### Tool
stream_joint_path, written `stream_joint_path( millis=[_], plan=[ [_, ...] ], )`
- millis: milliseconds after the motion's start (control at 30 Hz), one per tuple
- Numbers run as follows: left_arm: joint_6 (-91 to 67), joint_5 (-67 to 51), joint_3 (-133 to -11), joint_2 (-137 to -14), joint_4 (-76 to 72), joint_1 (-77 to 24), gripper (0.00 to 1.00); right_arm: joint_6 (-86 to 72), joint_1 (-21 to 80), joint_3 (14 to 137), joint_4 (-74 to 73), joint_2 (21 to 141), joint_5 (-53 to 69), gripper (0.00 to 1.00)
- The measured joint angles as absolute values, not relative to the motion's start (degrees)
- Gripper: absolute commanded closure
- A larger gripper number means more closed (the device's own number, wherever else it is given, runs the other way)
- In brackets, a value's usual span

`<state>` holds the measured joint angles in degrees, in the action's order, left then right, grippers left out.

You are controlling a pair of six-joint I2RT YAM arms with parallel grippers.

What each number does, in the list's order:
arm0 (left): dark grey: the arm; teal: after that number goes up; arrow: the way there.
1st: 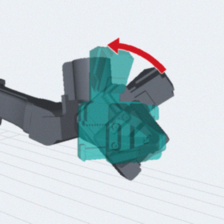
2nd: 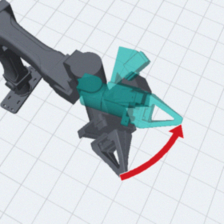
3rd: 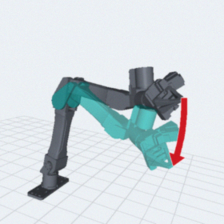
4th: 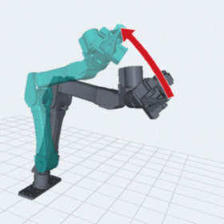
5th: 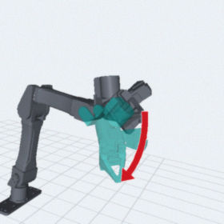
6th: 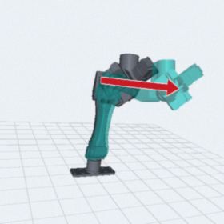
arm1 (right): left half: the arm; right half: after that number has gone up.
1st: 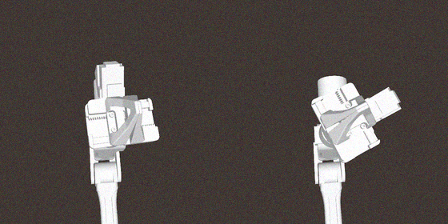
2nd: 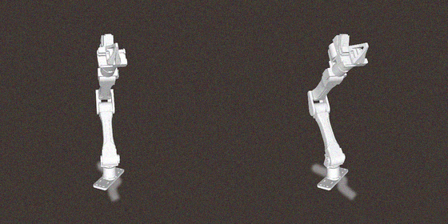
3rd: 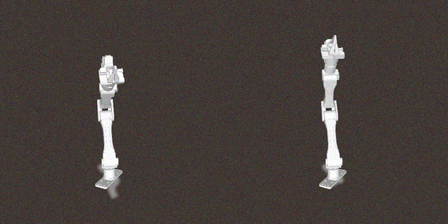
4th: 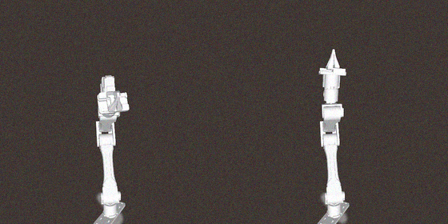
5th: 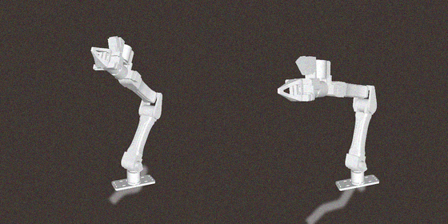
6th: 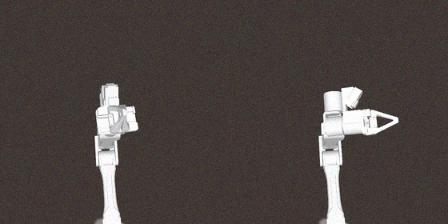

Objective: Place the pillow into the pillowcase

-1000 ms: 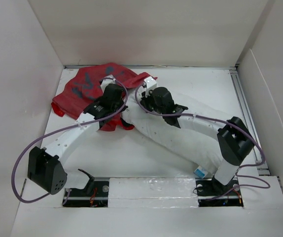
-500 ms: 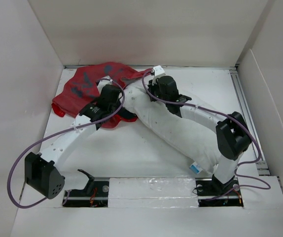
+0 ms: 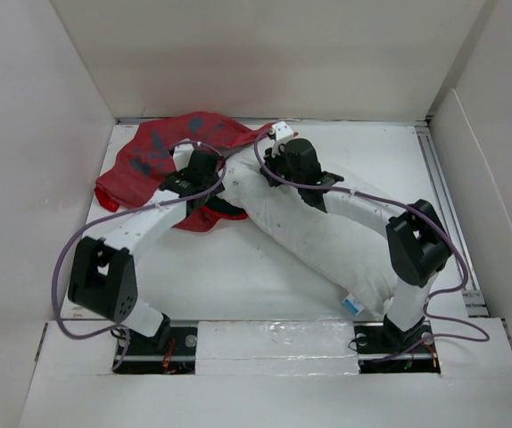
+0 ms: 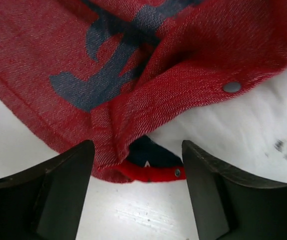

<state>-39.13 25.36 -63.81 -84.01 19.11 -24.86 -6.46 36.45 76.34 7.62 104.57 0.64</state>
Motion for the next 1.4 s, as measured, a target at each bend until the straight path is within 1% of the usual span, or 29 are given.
stream_joint_path(
  millis=[33, 67, 100, 233, 300, 400, 467, 500, 600, 633, 667, 733, 767, 833, 967, 1100, 1233, 1400],
  plan=[
    [-38.8, 25.5, -63.8, -85.8, 18.2, -24.9, 0.41, -6.5, 36.4, 76.3, 7.7, 104.6, 0.9, 1.0],
    [-38.5, 25.5, -63.8, -86.9, 17.5, -24.9, 0.47, -6.5, 36.4, 76.3, 7.7, 104.7, 1.2, 1.0],
    [-38.2, 25.7, -63.8, -87.9, 16.8, -24.9, 0.47, -6.5, 36.4, 76.3, 7.7, 104.7, 1.4, 1.0],
    [-36.9, 26.3, -65.0, -89.5, 14.9, -24.3, 0.63, -6.3, 36.4, 76.3, 7.8, 104.7, 1.8, 1.0],
    [-36.6, 26.9, -65.6, -89.8, 14.1, -23.7, 0.68, -6.2, 36.4, 76.3, 7.8, 104.7, 2.1, 1.0],
    [-36.2, 27.8, -65.7, -89.8, 13.0, -23.1, 0.68, -6.0, 36.4, 76.3, 7.8, 104.7, 2.4, 1.0],
    [-36.0, 28.7, -65.7, -89.9, 12.8, -23.1, 0.63, -5.8, 36.4, 76.3, 7.8, 104.7, 2.6, 1.0],
    [-35.9, 29.2, -65.7, -89.9, 12.6, -23.1, 0.58, -5.8, 36.4, 76.3, 7.8, 104.7, 2.7, 1.0],
    [-35.6, 30.0, -65.7, -90.5, 11.6, -23.1, 0.57, -5.8, 36.4, 76.3, 7.8, 104.9, 3.1, 1.0],
    [-35.5, 30.2, -65.7, -90.9, 11.2, -23.1, 0.66, -5.8, 36.4, 76.3, 7.9, 105.0, 3.2, 1.0],
    [-35.4, 30.2, -65.7, -91.3, 10.7, -23.1, 0.72, -5.8, 36.4, 76.3, 8.0, 105.1, 3.3, 1.0],
    [-35.0, 30.2, -65.7, -92.3, 9.7, -23.1, 0.82, -5.8, 36.4, 76.3, 8.0, 105.1, 3.5, 1.0],
    [-34.9, 30.2, -65.7, -92.9, 9.3, -23.1, 0.89, -5.8, 36.4, 76.3, 8.0, 105.1, 3.6, 1.0],
    [-34.8, 30.2, -65.7, -94.0, 8.9, -23.1, 1.0, -5.8, 36.4, 76.3, 8.0, 105.1, 3.7, 1.0],
    [-34.5, 30.2, -66.2, -95.3, 9.9, -23.1, 1.0, -5.3, 36.4, 76.3, 8.0, 105.1, 4.4, 1.0],
    [-34.5, 30.3, -71.0, -95.5, 14.9, -23.8, 1.0, -4.4, 36.6, 77.3, 7.3, 105.5, 4.9, 1.0],
    [-33.9, 28.7, -77.9, -94.1, 19.4, -27.4, 1.0, -4.2, 37.0, 83.9, 3.5, 108.9, 1.9, 1.0],
    [-32.6, 21.1, -82.0, -88.7, 21.1, -31.0, 1.0, -6.4, 35.9, 95.0, -3.3, 114.1, -3.0, 1.0]
  ],
)
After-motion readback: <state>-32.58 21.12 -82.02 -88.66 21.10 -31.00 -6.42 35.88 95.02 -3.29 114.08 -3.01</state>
